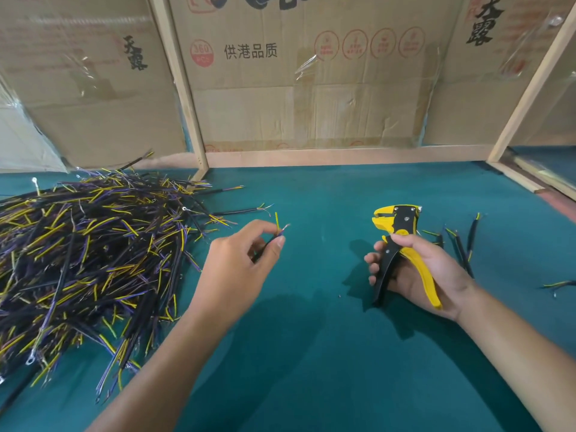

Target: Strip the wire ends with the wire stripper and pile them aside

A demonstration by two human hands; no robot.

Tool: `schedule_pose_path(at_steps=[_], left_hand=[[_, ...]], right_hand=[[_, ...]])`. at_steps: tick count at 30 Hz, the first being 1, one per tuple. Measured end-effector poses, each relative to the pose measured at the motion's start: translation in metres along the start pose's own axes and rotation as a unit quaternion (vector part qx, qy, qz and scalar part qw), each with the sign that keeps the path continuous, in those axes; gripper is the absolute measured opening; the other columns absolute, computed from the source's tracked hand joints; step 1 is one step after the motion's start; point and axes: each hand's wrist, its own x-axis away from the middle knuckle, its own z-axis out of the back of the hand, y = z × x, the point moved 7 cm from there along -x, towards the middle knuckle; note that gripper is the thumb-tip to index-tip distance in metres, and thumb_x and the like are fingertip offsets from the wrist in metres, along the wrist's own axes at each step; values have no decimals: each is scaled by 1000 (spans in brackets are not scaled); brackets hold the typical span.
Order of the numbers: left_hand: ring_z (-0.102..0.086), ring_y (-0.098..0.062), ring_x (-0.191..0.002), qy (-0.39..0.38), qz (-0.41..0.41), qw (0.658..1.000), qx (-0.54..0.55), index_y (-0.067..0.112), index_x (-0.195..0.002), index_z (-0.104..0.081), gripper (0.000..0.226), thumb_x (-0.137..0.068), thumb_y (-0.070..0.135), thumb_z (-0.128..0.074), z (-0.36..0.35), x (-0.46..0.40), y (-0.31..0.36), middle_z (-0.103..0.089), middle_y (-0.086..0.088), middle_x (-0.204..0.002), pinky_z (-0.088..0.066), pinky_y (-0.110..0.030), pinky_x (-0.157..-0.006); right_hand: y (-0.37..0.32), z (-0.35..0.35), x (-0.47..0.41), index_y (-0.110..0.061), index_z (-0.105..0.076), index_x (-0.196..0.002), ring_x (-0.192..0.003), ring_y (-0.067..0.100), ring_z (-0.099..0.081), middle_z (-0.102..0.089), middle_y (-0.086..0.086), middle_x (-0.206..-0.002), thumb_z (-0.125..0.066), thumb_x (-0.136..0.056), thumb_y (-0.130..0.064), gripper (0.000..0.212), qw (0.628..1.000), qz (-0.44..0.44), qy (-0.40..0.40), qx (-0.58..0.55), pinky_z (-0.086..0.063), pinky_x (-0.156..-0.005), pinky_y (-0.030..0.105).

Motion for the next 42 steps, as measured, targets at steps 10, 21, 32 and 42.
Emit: schedule_pose_path(at_steps=[10, 21, 32, 42], left_hand=[[-48, -11, -54, -67, 41, 984, 162, 50, -107, -68, 21, -93, 39, -58, -13, 5, 6, -67, 9, -75, -44, -29, -50], [-73, -23, -81, -106, 236, 822, 508, 9, -99, -63, 10, -94, 17, -60, -32, 16, 9, -75, -15, -100, -58, -28, -68], [-75, -22, -89, -67, 217, 802, 552, 16, -102, -50, 8, -96, 14, -56, -37, 17, 12, -75, -14, -104, -58, -28, -69], [-74, -29, -94, -72, 173, 819, 542, 14, -109, -49, 17, -94, 16, -57, -37, 17, 17, -73, -19, -109, -59, -32, -74]], right_hand=[[0, -1, 2, -3, -60, -101, -78, 29, -64, -66, 21, -95, -58, -89, -33, 32, 1000, -7, 10, -2, -59, -70, 44], [7, -32, 12, -9, -61, -92, -73, 29, -64, -65, 16, -88, -59, -85, -31, 23, 999, -24, -4, 25, -58, -69, 42], [49, -100, 47, -8, -68, -88, -80, 34, -67, -65, 17, -86, -75, -82, -21, 16, 990, -72, -120, 31, -58, -73, 48], [51, -104, 50, -7, -68, -90, -76, 27, -62, -60, 11, -82, -68, -89, -11, 5, 988, -45, -141, 44, -56, -78, 47]])
